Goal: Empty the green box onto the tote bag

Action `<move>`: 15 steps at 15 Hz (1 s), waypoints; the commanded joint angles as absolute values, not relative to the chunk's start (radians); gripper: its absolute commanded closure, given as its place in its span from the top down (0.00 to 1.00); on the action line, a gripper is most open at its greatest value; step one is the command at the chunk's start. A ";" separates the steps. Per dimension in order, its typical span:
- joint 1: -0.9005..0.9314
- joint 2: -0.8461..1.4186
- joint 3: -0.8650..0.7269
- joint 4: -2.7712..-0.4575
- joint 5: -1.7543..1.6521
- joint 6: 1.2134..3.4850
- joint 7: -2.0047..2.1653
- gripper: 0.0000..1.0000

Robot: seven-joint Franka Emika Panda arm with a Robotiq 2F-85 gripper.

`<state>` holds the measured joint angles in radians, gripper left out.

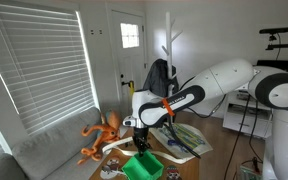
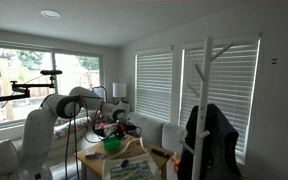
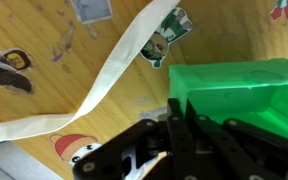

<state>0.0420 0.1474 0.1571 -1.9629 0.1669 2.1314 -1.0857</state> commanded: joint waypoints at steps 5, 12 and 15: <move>0.041 0.126 0.149 -1.993 0.201 2.109 -1.116 0.32; 0.072 -0.008 0.155 -1.977 0.153 2.177 -1.071 0.79; 0.088 0.004 0.142 -1.950 0.144 2.181 -1.081 0.98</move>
